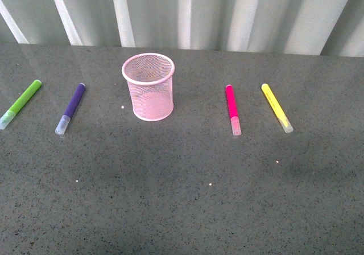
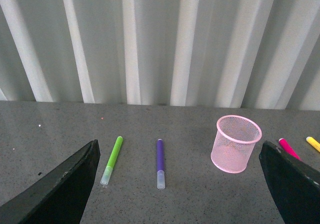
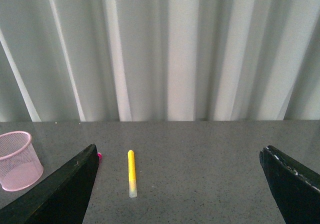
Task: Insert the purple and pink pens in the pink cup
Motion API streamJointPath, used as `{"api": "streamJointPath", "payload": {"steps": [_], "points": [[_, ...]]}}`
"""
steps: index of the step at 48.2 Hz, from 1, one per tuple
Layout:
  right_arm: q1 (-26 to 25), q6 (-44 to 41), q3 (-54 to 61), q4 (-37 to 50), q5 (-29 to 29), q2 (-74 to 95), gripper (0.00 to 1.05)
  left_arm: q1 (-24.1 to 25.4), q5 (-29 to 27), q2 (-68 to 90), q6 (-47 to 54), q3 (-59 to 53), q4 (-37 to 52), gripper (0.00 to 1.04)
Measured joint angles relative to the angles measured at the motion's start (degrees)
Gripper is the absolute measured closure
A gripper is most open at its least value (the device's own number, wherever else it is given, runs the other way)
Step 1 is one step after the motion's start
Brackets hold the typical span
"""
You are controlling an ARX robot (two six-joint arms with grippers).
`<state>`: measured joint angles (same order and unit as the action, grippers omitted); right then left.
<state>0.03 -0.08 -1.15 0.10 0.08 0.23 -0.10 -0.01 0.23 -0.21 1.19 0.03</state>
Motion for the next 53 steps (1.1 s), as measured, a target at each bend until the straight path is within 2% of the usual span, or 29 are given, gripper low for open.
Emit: {"api": "streamJointPath", "payload": {"steps": [53], "points": [[0.0,0.0,0.0,0.0,0.0,0.0,0.07,0.0,0.0,0.0,0.0,0.0,0.0,0.07]]}}
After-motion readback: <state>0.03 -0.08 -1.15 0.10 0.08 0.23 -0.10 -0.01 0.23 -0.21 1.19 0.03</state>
